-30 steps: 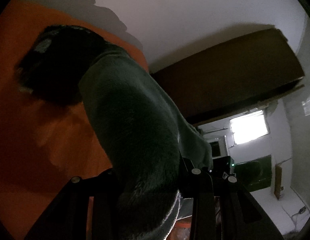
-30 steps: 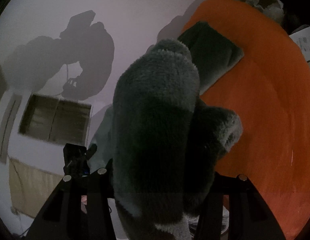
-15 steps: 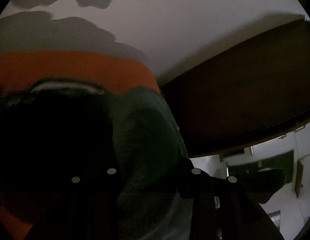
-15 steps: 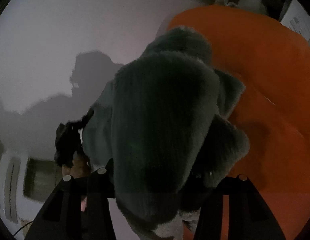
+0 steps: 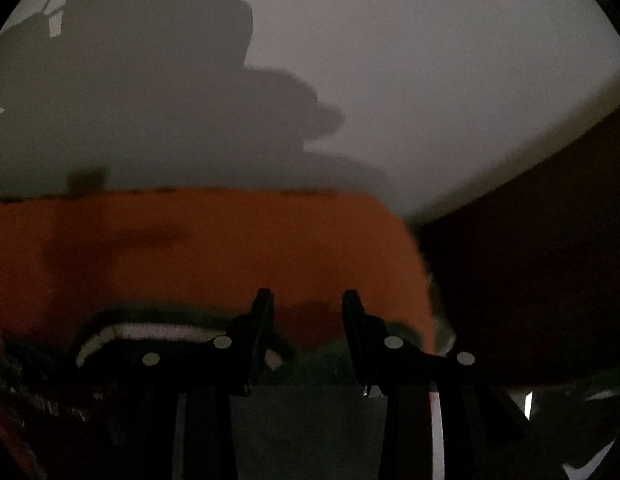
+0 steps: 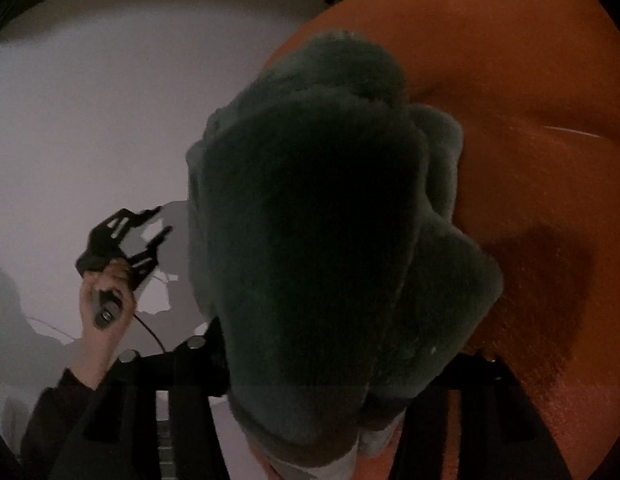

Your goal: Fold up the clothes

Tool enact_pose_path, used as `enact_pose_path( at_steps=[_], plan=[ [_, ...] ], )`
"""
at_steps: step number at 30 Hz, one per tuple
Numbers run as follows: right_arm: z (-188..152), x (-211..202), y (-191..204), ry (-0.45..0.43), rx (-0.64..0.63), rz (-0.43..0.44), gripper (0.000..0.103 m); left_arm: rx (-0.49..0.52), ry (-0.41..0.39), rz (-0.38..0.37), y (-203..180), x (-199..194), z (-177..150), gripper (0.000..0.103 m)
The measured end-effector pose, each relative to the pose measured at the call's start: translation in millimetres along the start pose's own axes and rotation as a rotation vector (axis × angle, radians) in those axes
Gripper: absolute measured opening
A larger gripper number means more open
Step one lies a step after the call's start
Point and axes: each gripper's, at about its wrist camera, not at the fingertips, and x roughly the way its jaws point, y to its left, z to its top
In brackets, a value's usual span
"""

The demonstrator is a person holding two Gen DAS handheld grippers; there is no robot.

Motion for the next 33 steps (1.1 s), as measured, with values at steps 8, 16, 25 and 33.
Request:
enact_pose_path(
  at_steps=[8, 16, 25, 33],
  plan=[
    [43, 0, 19, 0.094, -0.119, -0.128, 0.079, 0.043, -0.035, -0.026, 54, -61, -113, 0.056],
    [71, -8, 80, 0.090, -0.321, -0.249, 0.021, -0.165, -0.017, -0.088, 76, -74, -314, 0.057],
    [105, -19, 105, 0.123, -0.248, -0.224, 0.082, -0.426, -0.092, -0.221, 71, -55, -429, 0.073],
    [92, 20, 72, 0.288, -0.126, -0.192, 0.088, -0.804, -0.136, -0.403, 66, 12, -459, 0.076]
  ],
)
